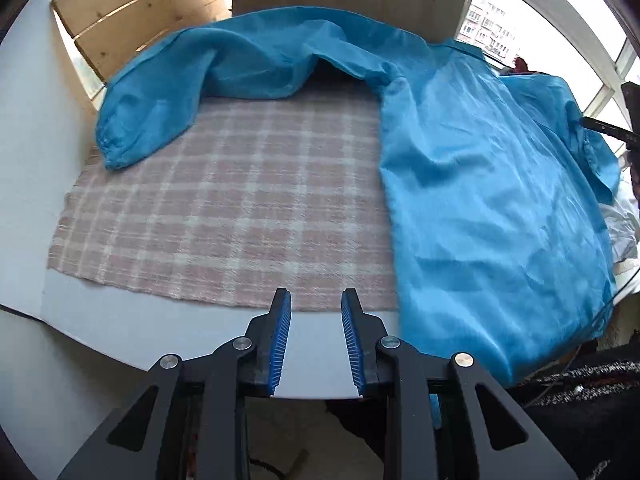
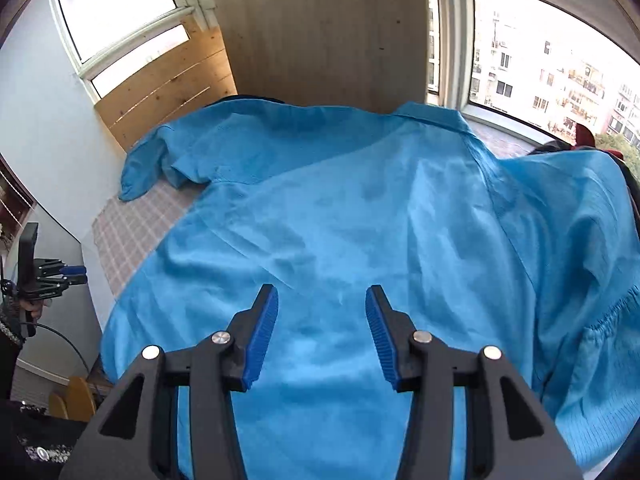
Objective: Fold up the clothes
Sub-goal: 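Move the open left gripper to the coat's sleeve cuff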
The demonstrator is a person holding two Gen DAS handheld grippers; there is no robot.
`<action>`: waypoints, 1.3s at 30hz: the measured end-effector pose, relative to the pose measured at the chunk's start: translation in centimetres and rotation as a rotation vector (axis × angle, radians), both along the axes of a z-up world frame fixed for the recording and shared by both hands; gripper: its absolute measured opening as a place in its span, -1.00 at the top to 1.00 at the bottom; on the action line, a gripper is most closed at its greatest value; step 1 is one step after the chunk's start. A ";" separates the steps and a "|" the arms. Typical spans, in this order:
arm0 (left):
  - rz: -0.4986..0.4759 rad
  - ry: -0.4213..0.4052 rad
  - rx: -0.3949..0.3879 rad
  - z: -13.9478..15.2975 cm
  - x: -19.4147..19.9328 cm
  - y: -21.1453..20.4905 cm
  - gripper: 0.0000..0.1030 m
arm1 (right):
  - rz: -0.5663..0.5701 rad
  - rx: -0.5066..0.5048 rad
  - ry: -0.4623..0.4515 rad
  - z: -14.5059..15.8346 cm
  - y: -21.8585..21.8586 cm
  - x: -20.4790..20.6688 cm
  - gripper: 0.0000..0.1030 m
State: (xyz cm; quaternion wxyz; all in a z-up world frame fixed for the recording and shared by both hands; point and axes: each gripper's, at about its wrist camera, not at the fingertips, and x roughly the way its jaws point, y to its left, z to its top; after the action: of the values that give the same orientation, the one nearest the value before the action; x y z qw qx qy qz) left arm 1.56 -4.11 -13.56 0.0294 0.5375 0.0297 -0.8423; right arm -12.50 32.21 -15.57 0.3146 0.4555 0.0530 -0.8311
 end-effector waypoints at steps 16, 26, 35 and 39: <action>-0.020 0.052 -0.182 0.4 -10.8 -24.1 0.28 | -0.005 0.113 -0.116 -5.0 -15.8 -0.8 0.10; -0.127 0.009 -0.201 -1.9 -16.3 -25.0 0.28 | -0.012 0.114 -0.109 -4.4 -20.9 -4.4 0.10; -0.153 -0.025 -0.195 -3.0 -17.4 -23.9 0.97 | 0.025 0.144 -0.001 -1.4 -25.6 -14.0 0.10; -0.172 0.049 -0.222 1.1 -16.5 -22.8 0.97 | 0.078 0.259 0.051 -1.9 -29.2 -19.9 0.10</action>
State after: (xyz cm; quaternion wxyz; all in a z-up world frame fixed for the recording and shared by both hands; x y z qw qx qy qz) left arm -14.95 -26.93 -12.50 0.0156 0.5106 -0.1089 -0.8528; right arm -32.38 3.03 -17.50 0.2837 0.4687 0.1856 -0.8157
